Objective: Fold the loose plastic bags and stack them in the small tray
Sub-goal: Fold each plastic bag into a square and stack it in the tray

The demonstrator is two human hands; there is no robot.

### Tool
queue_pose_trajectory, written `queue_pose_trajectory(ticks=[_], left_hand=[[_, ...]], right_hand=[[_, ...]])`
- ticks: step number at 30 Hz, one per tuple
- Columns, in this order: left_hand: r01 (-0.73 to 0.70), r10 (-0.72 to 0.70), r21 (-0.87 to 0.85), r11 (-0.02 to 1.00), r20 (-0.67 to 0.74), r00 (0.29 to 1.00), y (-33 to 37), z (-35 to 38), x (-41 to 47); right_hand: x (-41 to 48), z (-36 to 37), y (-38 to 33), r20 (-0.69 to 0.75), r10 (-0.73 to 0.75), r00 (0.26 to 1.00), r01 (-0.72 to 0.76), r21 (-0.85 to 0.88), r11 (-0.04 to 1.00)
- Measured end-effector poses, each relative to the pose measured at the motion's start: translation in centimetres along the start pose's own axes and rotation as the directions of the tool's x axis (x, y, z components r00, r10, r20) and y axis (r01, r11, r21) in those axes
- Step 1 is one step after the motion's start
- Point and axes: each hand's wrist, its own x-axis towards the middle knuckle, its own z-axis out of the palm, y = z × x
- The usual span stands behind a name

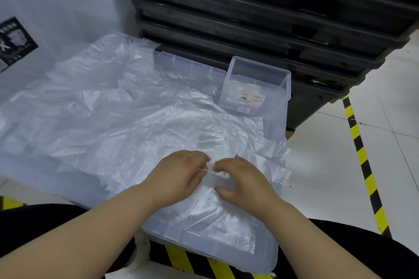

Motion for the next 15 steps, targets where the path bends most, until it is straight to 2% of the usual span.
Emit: queue_pose_trajectory(ticks=[3, 6, 9, 11, 13, 15], left_hand=[[0.132, -0.115, -0.154, 0.979, 0.111, 0.987, 0.6, -0.5, -0.4], [0.336, -0.275, -0.301, 0.892, 0.227, 0.934, 1.1, -0.9, -0.4], [0.467, -0.403, -0.52, 0.715, 0.24, 0.883, 1.8, -1.0, 0.2], [0.527, -0.489, -0.651, 0.547, 0.262, 0.832, 1.9, -0.9, 0.7], [0.57, -0.578, -0.72, 0.395, 0.288, 0.764, 1.8, -0.8, 0.9], [0.606, -0.645, -0.735, 0.304, 0.309, 0.698, 1.6, -0.9, 1.1]], right_hand=[[0.2, 0.1, 0.0, -0.069, 0.035, 0.997, -0.033, 0.027, 0.999], [0.3, -0.2, -0.2, -0.055, 0.147, 0.988, -0.142, 0.076, 0.987], [0.6, -0.2, -0.2, -0.084, 0.273, 0.958, -0.243, 0.259, 0.935], [1.1, -0.3, -0.1, -0.084, 0.361, 0.929, -0.31, 0.362, 0.879], [1.7, -0.3, 0.1, -0.08, 0.43, 0.899, -0.358, 0.431, 0.829], [2.4, -0.3, 0.2, -0.074, 0.479, 0.875, -0.388, 0.483, 0.785]])
